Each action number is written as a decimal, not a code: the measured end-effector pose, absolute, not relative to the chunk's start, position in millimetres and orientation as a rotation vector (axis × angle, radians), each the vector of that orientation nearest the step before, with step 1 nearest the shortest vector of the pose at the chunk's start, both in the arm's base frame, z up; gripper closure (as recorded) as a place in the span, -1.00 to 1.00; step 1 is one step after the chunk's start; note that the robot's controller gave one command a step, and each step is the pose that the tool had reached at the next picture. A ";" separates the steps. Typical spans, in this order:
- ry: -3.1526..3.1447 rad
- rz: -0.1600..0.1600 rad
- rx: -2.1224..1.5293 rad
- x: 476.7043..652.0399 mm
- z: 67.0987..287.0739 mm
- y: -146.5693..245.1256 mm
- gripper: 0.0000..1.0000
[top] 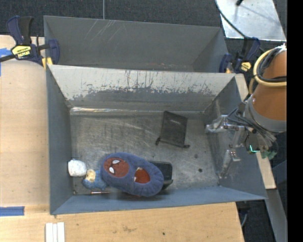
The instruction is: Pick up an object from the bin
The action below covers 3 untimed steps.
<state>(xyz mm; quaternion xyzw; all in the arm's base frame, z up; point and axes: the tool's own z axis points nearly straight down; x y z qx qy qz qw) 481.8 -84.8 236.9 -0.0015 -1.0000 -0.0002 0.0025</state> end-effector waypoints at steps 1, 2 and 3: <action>-3.125 0.000 -0.407 575.0 70.5 -29.5 -1.00; -3.150 0.003 -0.027 601.0 102.1 -56.5 -1.00; -3.102 -0.001 -0.505 586.3 100.4 -41.3 -1.00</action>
Offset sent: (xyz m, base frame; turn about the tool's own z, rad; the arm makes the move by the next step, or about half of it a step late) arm 0.0903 0.0555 -0.1669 0.2559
